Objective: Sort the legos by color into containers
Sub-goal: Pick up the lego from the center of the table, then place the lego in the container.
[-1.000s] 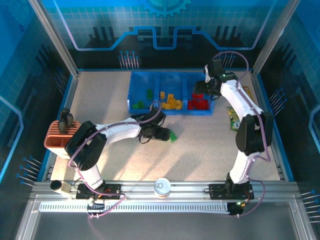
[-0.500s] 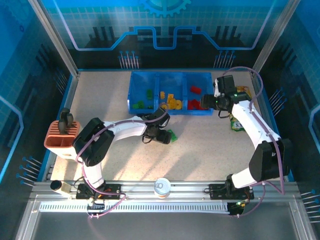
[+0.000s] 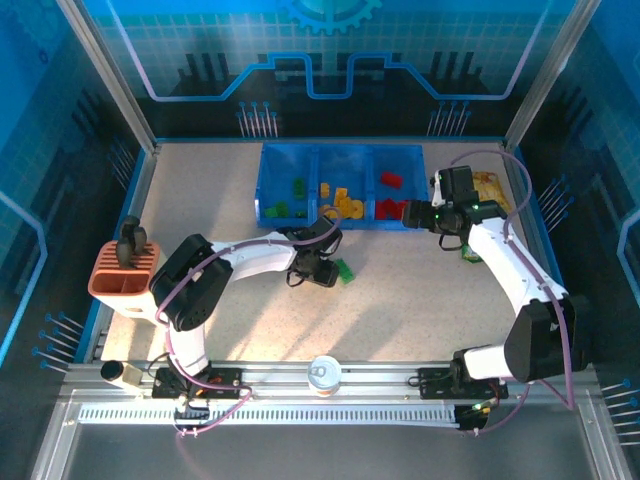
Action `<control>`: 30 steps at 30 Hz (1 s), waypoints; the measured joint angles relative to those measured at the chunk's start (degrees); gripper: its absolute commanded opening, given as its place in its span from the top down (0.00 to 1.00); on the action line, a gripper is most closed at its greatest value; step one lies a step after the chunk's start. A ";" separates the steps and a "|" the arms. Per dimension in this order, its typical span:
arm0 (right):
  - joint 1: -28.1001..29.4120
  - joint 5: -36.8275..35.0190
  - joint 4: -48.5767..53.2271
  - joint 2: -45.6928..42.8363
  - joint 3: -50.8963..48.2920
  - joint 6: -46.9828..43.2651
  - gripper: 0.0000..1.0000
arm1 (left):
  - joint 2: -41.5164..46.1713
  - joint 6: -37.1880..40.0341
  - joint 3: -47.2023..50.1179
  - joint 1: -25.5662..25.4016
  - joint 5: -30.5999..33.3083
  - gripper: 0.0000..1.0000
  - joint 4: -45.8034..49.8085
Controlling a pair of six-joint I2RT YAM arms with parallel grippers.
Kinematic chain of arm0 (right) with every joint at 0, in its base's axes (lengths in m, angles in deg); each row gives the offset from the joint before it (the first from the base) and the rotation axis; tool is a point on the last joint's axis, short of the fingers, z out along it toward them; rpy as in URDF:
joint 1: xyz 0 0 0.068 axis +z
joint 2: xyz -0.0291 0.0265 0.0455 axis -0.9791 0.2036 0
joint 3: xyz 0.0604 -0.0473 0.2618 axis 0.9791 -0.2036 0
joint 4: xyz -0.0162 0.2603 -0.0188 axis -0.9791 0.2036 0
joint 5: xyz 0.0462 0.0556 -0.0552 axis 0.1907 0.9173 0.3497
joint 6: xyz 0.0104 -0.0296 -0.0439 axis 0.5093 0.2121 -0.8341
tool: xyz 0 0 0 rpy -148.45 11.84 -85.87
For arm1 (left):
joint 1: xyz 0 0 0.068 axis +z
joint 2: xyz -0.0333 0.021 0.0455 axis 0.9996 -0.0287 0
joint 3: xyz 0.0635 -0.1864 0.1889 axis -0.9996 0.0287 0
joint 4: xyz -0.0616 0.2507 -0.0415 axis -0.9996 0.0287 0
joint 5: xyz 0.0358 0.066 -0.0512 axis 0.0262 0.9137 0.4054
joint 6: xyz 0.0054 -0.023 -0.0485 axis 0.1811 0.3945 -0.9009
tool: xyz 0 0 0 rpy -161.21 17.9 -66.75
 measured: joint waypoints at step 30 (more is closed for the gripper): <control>29.99 -1.20 -4.74 12.07 -7.30 5.03 0.11 | -6.45 -0.15 -24.15 23.98 2.84 0.26 6.45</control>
